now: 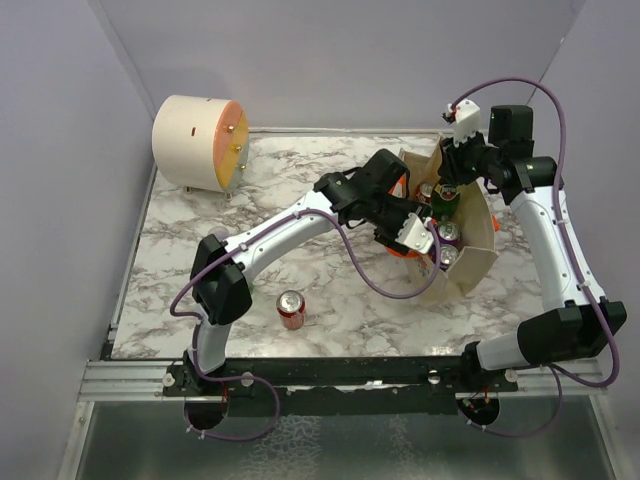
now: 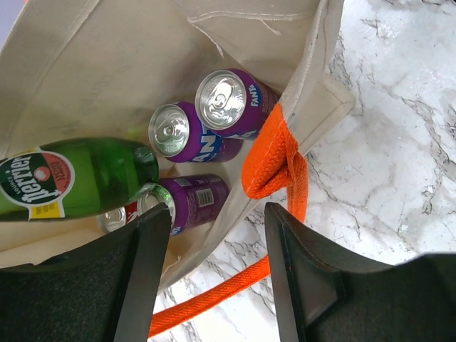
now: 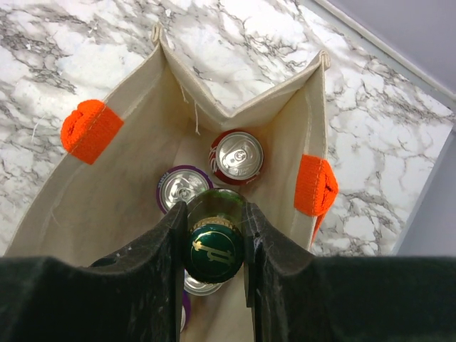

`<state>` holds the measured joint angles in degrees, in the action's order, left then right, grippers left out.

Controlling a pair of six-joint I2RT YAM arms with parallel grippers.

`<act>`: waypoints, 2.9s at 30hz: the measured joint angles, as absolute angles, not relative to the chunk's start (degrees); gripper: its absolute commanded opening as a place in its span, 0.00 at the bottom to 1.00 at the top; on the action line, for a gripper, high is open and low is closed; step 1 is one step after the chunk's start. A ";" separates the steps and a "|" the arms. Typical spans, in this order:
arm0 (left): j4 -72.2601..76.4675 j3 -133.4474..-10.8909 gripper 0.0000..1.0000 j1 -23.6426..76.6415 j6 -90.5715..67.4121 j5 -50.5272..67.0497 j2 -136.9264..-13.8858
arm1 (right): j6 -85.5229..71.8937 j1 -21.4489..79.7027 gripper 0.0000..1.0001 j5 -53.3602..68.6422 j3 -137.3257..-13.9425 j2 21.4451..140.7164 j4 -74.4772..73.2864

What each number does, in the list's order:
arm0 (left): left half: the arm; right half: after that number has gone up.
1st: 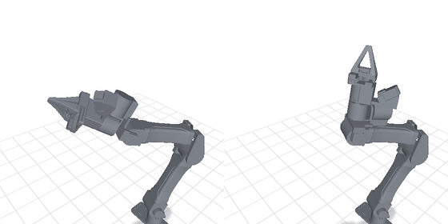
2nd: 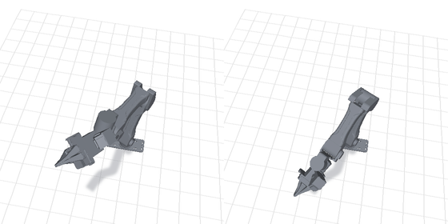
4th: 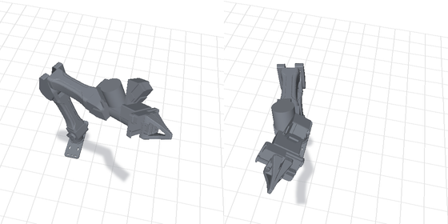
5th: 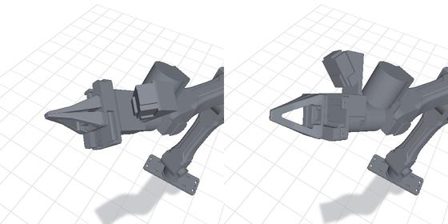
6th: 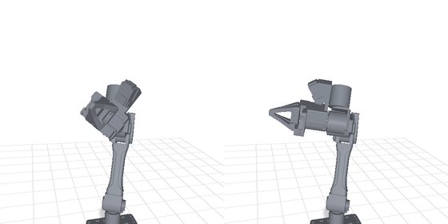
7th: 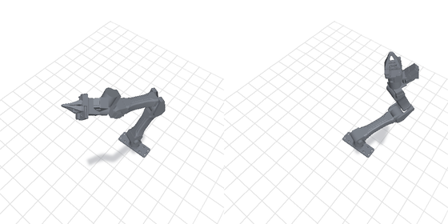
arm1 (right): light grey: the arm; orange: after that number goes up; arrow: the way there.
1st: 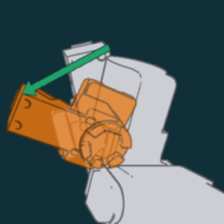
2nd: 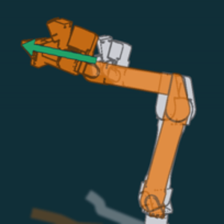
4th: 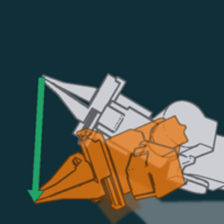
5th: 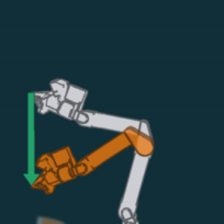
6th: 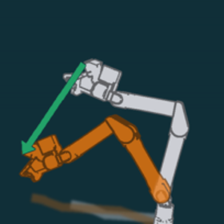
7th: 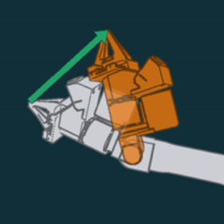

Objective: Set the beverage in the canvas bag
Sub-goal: Place the drink in the canvas bag.

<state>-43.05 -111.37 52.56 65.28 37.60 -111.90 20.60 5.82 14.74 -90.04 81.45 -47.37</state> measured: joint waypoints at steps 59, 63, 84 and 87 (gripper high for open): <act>-45.34 -111.63 0.00 53.87 70.00 35.75 -112.64 | 19.77 4.10 0.02 12.71 -76.82 81.84 -37.08; -45.34 -111.63 0.00 53.87 70.04 35.75 -112.64 | 20.93 4.05 0.02 12.69 -74.98 81.67 -36.01; -45.34 -111.61 0.00 54.13 70.46 35.68 -112.64 | 25.34 4.05 0.10 12.69 -67.11 79.72 -31.35; -45.34 -111.61 0.00 54.15 70.46 35.68 -112.64 | 26.22 4.05 0.16 12.73 -67.11 79.75 -31.57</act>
<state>-45.34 -111.61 54.15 70.46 35.68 -112.64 26.22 4.05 12.73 -67.11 79.75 -31.57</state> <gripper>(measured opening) 0.019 0.310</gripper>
